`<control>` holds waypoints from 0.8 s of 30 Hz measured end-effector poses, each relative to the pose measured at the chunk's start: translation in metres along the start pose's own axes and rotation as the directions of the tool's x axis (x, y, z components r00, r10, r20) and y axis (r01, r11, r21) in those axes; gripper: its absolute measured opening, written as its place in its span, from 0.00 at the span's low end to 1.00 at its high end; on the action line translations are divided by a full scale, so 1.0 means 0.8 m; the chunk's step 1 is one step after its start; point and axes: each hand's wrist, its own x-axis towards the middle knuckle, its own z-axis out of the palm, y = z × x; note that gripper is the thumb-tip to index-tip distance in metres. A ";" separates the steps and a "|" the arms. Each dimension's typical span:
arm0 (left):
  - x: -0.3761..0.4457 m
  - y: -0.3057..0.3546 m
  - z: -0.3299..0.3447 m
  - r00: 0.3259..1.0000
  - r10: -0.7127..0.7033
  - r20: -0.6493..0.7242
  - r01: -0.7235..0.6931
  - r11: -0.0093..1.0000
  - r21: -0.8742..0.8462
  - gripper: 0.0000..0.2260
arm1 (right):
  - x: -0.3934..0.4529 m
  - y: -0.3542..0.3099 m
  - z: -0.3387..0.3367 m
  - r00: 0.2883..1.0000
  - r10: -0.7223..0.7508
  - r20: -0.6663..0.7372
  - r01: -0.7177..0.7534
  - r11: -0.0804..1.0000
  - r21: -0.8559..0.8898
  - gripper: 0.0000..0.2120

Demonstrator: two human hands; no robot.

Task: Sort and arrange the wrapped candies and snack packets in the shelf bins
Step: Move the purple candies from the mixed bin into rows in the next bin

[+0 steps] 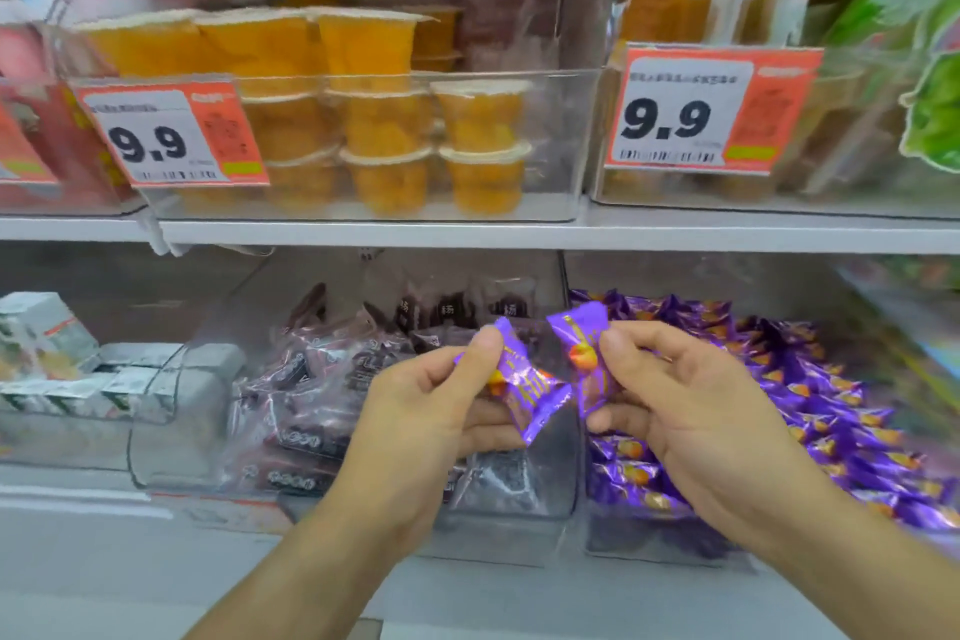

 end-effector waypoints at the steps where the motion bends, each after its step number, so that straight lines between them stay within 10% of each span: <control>1: 0.001 0.001 0.006 1.000 -0.002 0.000 0.002 1.000 -0.001 0.18 | 0.000 0.001 -0.012 1.000 0.009 -0.014 -0.009 1.000 0.017 0.15; 8: 0.022 0.003 0.046 1.000 -0.021 -0.017 0.021 1.000 0.020 0.18 | 0.000 -0.024 -0.065 0.957 0.215 0.197 -0.260 0.935 0.242 0.08; 14: 0.029 -0.007 0.080 0.996 0.080 -0.047 -0.075 0.991 0.109 0.14 | 0.008 -0.019 -0.097 0.994 0.071 0.084 -0.079 0.993 0.090 0.32; 24: 0.029 -0.008 0.100 0.997 0.023 0.071 -0.028 0.996 0.084 0.22 | -0.005 -0.026 -0.092 0.990 -0.136 0.042 0.140 0.982 -0.125 0.13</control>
